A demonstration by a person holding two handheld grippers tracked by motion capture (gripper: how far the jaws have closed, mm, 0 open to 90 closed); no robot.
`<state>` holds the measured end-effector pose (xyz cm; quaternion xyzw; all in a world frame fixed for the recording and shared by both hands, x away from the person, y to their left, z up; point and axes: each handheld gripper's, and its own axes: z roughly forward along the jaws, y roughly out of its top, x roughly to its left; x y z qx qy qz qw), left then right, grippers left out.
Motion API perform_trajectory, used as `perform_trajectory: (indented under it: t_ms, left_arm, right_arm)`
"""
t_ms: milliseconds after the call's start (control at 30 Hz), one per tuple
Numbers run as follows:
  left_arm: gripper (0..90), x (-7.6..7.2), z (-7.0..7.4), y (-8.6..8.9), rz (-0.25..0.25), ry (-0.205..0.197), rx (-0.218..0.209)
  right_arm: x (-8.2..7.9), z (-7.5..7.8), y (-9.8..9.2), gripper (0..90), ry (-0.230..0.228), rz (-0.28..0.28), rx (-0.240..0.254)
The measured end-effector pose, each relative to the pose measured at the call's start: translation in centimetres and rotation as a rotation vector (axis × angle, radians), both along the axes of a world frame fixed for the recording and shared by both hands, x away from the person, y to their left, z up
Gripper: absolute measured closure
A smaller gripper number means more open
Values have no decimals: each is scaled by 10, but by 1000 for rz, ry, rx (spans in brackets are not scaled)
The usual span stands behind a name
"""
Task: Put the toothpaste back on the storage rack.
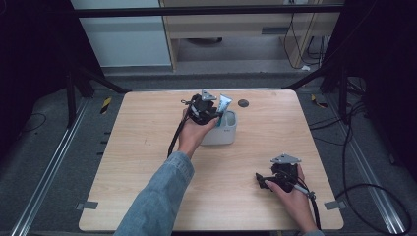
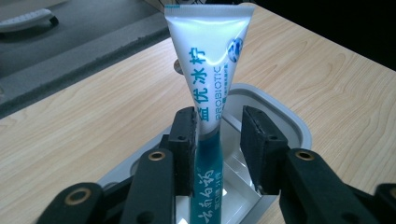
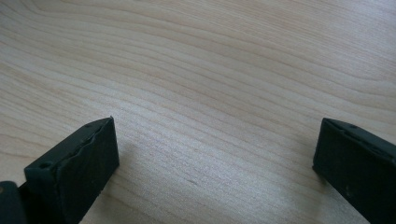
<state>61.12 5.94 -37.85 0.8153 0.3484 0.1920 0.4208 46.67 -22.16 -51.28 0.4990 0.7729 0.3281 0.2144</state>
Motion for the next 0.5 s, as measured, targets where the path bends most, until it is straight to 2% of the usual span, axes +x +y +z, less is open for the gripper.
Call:
perform_trajectory:
  t_ms: [133,500]
  left_arm:
    - [615,-6,6,2,-10,-26,20]
    - [547,-23,16,7,-40,-44,37]
  right_arm:
    - [0,0,0,4,0,1,-1]
    - [0,0,0,4,0,0,0]
